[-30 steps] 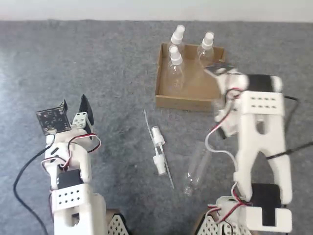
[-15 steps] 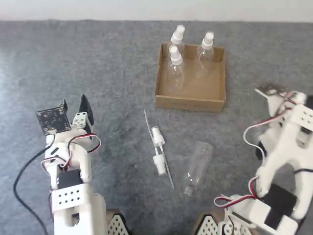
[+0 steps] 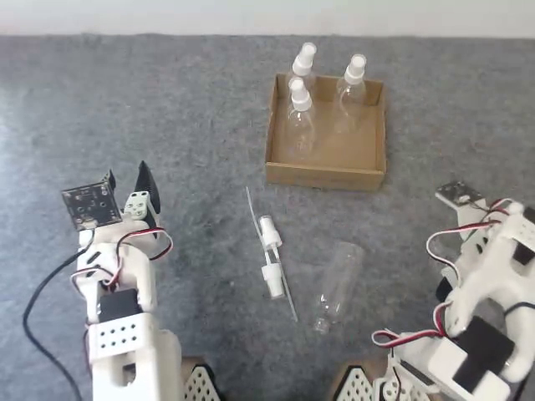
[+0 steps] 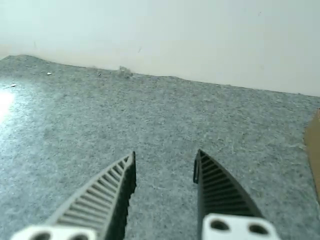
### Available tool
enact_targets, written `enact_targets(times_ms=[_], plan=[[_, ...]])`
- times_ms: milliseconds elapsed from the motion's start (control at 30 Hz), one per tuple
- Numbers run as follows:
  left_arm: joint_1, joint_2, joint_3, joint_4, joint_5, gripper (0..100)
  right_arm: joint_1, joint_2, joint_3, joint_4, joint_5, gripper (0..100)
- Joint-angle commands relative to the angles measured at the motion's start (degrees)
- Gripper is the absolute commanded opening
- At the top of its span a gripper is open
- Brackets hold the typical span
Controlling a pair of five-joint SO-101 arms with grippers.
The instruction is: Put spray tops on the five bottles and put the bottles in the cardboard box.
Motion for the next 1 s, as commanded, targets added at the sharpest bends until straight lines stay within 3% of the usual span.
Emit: enact_targets(times_ms=[0,333,967], plan=[[0.09,-0.79,-0.84,-1.49,-0.09,17,0.84,-3.12,0.09,-1.36,1.49,23.5],[0.09,-0.79,-0.84,-1.49,-0.09,17,0.66,-3.56,0.09,-0.84,2.11,31.6],[0.09,-0.79,-0.84,-1.49,-0.18,17,-12.44,-3.03,-5.1,7.16,-2.64,25.5]])
